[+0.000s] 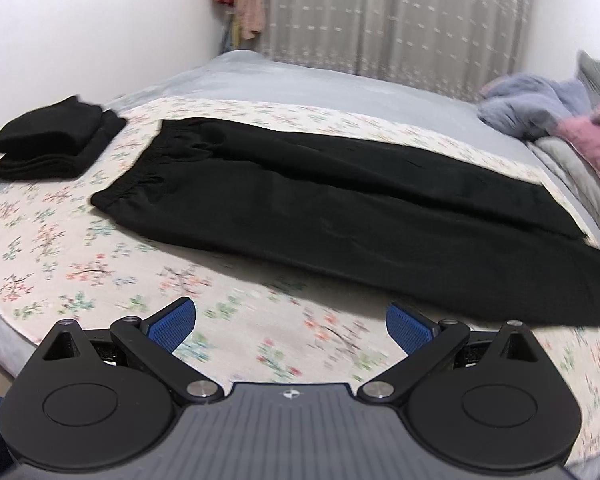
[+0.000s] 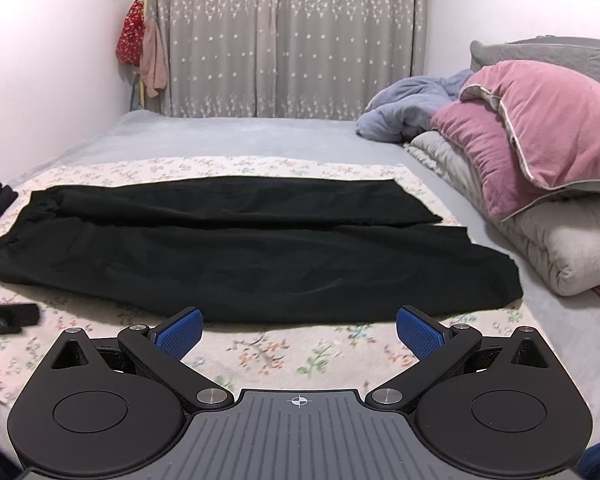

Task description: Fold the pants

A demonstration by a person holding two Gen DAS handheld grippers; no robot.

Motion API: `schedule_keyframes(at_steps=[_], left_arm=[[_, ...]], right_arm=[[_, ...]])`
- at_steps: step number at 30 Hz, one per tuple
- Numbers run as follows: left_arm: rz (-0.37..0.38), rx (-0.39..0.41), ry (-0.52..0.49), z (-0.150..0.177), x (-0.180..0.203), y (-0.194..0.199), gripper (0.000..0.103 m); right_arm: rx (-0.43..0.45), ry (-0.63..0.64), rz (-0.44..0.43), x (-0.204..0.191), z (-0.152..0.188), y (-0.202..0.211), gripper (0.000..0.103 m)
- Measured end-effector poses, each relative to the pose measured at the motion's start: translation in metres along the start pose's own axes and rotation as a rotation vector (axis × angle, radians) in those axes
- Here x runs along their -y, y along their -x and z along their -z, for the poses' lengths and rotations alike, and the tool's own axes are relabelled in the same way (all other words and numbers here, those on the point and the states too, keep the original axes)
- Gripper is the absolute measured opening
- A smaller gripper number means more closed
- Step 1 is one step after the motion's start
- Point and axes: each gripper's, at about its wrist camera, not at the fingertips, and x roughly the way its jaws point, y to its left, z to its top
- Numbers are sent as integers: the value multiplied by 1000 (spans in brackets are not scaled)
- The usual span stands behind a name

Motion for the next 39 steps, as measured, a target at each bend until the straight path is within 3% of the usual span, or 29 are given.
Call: schedule_keyframes(at_steps=[7, 11, 18, 21, 27, 31, 34, 36, 38, 39], left_arm=[[-33, -67, 158, -31, -61, -30, 103], [-61, -120, 269, -41, -101, -50, 103], [-86, -187, 543, -48, -173, -87, 103], [-60, -197, 653, -50, -193, -109, 103], [-91, -176, 707, -64, -207, -149, 103], [-97, -101, 701, -71, -202, -164, 103], [-67, -73, 673, -74, -196, -174, 72], [-60, -74, 643, -76, -194, -181, 28], [-56, -69, 636, -75, -195, -183, 13], [-50, -60, 638, -75, -196, -182, 11]], right_arm=[[-28, 8, -51, 23, -2, -28, 103], [-64, 73, 13, 32, -2, -48, 103], [-151, 46, -46, 51, -8, -74, 103], [-181, 81, -59, 50, -9, -88, 103], [-198, 202, -122, 28, 3, -104, 103], [-185, 340, -129, 0, 12, -110, 103], [-177, 415, -124, -14, 18, -117, 103], [-183, 451, -110, -20, 22, -127, 102], [-179, 478, -103, -23, 25, -136, 102], [-168, 482, -103, -24, 24, -139, 101]])
